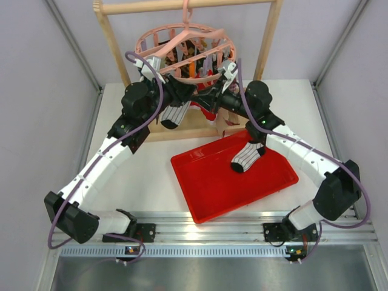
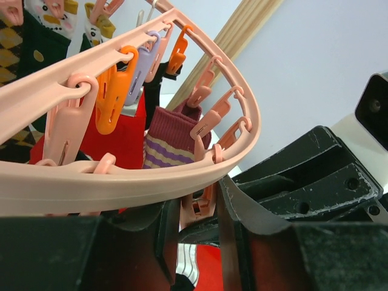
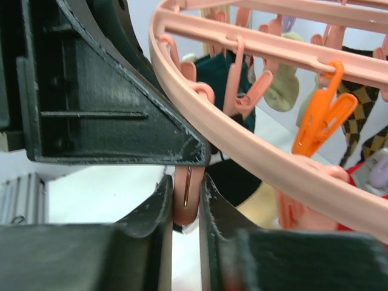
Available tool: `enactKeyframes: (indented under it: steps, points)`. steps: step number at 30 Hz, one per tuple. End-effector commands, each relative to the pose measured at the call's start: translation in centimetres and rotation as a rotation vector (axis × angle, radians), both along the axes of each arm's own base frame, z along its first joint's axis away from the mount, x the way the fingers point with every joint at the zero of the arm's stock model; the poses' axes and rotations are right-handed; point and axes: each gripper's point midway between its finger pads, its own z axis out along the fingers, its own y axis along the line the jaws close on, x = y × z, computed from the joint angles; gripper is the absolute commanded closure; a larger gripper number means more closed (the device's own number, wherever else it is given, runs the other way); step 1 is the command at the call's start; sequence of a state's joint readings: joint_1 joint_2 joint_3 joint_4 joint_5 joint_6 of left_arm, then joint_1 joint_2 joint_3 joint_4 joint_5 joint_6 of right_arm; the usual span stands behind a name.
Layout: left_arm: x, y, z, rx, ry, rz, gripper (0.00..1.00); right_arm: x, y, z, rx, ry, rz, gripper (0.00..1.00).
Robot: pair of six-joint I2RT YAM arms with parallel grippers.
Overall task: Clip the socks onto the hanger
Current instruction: Open the clamp at the hanger.
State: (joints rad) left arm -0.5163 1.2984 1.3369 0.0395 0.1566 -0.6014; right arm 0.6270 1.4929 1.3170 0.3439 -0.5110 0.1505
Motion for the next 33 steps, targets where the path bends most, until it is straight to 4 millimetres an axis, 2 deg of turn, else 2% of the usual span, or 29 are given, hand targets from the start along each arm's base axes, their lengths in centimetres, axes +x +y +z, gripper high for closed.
enactKeyframes:
  steps: [1,2,6,11,12,19,24,28,29,33]
  points:
    - [-0.7,0.3,2.7,-0.017,-0.086,-0.007,1.00,-0.2,0.1,2.6,-0.001,-0.132,0.006,0.96]
    - [-0.7,0.4,2.2,0.002,-0.068,-0.005,0.99,-0.3,0.1,2.5,-0.006,-0.140,0.003,1.00]
    - [-0.7,0.4,1.7,0.055,-0.076,-0.008,0.89,-0.1,-0.2,2.5,-0.038,-0.216,-0.010,1.00]
    - [-0.4,1.0,2.8,0.036,-0.090,0.035,0.75,-0.5,-0.2,2.6,-0.050,-0.267,0.008,1.00]
    - [-0.3,1.0,3.0,0.028,-0.084,0.037,0.68,-0.5,-0.2,2.6,-0.056,-0.280,0.005,1.00]
    - [0.8,1.0,2.1,0.008,0.004,0.074,0.60,-0.4,-0.5,2.4,-0.086,-0.314,-0.021,1.00]
    - [1.2,1.0,2.4,-0.020,0.028,0.091,0.55,-0.5,-0.3,2.1,-0.097,-0.330,-0.015,1.00]
    - [1.4,1.0,2.6,-0.038,0.032,0.096,0.61,-0.7,-0.2,2.0,-0.099,-0.333,-0.008,1.00]
    - [1.4,1.0,2.8,-0.042,0.027,0.097,0.69,-0.8,-0.2,2.0,-0.099,-0.334,-0.005,1.00]
    - [1.4,1.0,2.7,-0.030,0.021,0.097,0.87,-1.2,-0.2,1.6,-0.115,-0.323,0.008,0.98]
